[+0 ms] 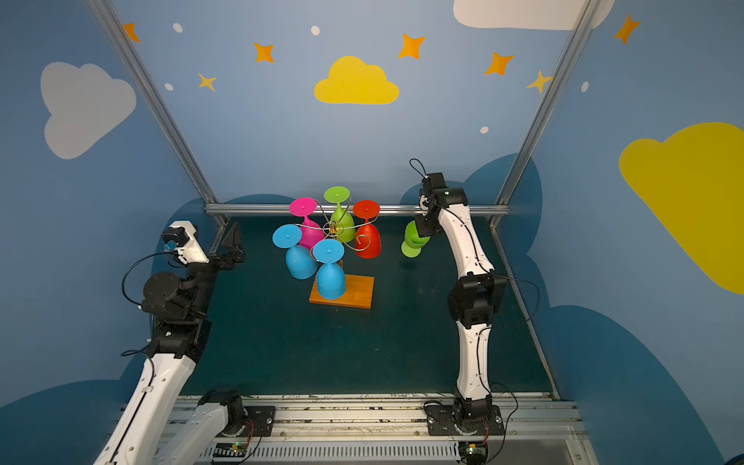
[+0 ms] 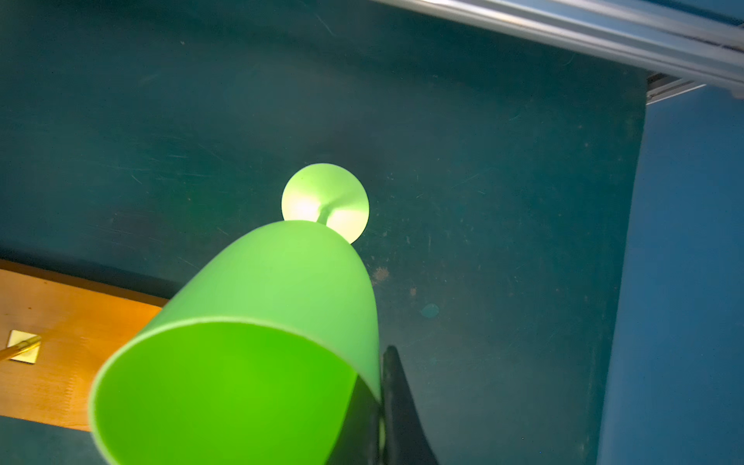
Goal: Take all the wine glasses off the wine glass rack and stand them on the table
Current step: 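Carry the green glass off with the right gripper while the left arm withdraws, then set the green glass upright on the table and open the right gripper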
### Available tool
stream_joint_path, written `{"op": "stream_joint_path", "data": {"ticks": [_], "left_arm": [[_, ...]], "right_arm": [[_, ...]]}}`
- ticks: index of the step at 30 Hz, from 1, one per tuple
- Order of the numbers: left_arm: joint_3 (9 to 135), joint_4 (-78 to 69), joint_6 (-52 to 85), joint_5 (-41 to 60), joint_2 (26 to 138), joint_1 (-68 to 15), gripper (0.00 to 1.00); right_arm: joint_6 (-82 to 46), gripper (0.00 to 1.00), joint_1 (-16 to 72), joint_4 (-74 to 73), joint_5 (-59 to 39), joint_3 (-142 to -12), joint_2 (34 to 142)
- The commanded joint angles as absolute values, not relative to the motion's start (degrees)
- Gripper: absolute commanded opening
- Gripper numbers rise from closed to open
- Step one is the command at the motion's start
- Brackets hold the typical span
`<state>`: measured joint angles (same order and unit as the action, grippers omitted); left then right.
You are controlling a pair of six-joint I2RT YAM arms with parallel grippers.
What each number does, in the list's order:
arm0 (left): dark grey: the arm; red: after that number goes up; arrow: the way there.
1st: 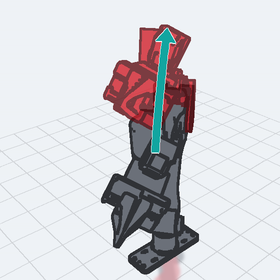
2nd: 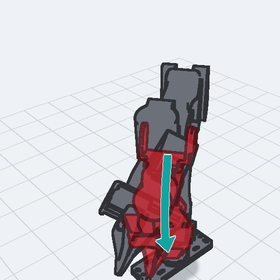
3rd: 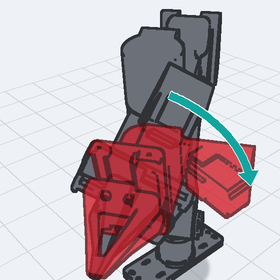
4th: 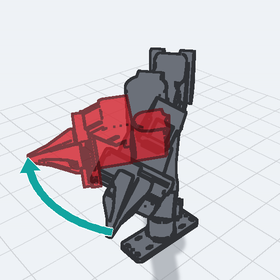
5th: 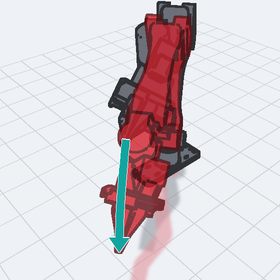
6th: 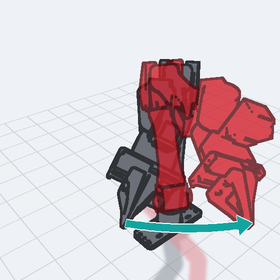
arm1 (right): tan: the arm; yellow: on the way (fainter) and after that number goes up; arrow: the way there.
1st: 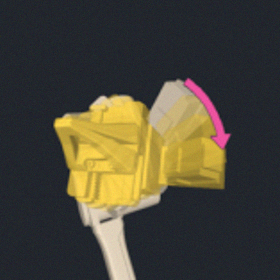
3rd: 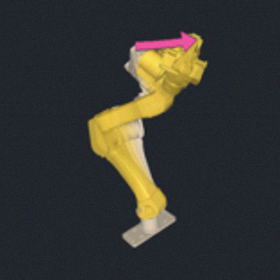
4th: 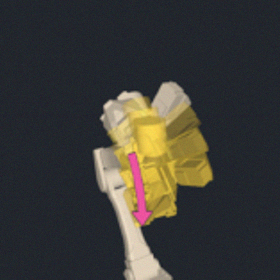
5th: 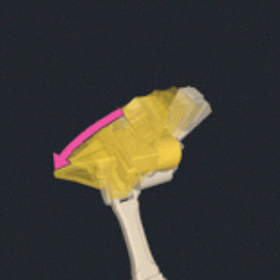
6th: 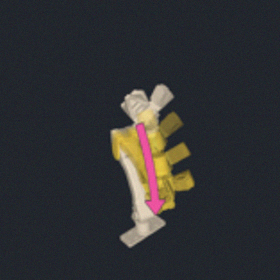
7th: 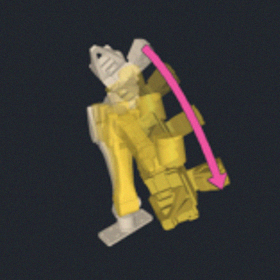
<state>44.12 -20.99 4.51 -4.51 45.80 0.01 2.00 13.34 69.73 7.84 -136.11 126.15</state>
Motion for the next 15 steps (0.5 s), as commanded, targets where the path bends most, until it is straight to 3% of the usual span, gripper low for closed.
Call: {"op": "stream_joint_path", "data": {"ticks": [1, 15], "left_arm": [[43.86, -21.46, 4.9, -4.4, 45.61, 0.36, 0.98], [43.91, -21.39, 4.53, -4.97, 45.88, 0.44, 0.99]], "right_arm": [[2.37, 0.0, 13.62, 71.41, 6.86, -138.5, 127.56], [2.37, 0.01, 14.68, 71.99, 6.76, -139.12, 131.22]]}}
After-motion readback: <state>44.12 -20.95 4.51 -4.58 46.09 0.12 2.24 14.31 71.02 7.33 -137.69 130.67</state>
